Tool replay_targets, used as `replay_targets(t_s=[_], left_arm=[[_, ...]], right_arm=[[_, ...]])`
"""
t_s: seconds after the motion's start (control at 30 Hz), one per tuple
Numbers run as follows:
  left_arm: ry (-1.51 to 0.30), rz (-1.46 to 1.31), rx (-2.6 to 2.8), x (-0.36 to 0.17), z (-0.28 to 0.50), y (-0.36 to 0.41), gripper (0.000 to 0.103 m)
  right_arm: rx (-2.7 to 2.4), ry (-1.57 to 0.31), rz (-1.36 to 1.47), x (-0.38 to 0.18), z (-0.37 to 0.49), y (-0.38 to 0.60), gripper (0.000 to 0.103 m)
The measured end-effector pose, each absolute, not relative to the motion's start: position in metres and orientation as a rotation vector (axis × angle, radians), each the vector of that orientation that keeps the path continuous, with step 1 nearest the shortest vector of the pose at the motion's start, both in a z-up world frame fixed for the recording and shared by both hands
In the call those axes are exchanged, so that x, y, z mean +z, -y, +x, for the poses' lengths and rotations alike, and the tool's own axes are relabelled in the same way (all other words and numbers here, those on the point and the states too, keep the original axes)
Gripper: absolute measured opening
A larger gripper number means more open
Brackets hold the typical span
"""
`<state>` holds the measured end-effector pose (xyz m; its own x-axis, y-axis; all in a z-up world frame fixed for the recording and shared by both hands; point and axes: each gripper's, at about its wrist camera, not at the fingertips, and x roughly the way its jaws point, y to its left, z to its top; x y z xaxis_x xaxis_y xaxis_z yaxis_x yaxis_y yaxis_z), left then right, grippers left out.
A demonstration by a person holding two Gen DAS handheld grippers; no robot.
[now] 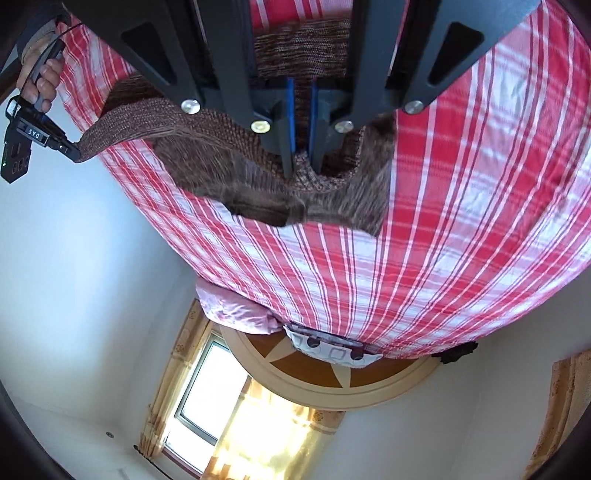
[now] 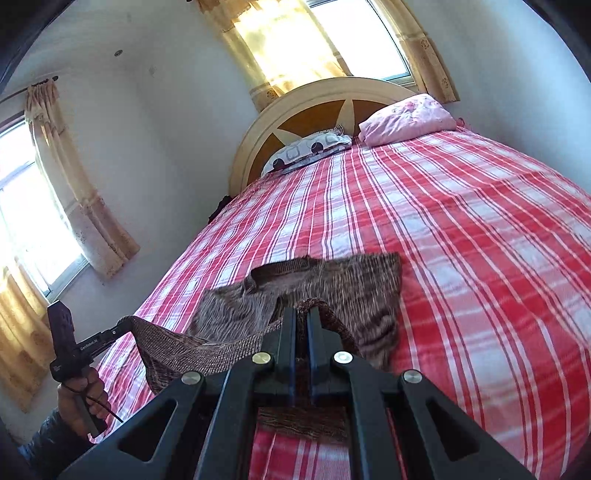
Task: Fold small clothes
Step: 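Lift the hem with both grippers and fold it toward the collar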
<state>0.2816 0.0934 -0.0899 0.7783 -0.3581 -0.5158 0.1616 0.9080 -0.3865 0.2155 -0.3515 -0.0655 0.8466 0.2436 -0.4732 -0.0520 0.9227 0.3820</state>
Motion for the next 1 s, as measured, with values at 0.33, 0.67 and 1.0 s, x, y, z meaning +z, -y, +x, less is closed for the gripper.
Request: replay_targets(t_s=[0.33,0.67,1.0], left_arm=[[-0.658,-0.300,-0.240,-0.103,0.359,-0.087,0.006],[-0.747,-0.278,-0.220,-0.136,0.422,-0.074,0.006],[-0.817,-0.274,-0.190,-0.169,0.460,-0.073,0.007]], right_arm=[[0.115,-0.603,0.376,-0.081,0.301,0.365,0.004],[0.065,-0.674,0.399,-0.115,0.368,0.383,0.004],[0.020,-0.760,0.381,-0.144,0.425,0.389,0.004]])
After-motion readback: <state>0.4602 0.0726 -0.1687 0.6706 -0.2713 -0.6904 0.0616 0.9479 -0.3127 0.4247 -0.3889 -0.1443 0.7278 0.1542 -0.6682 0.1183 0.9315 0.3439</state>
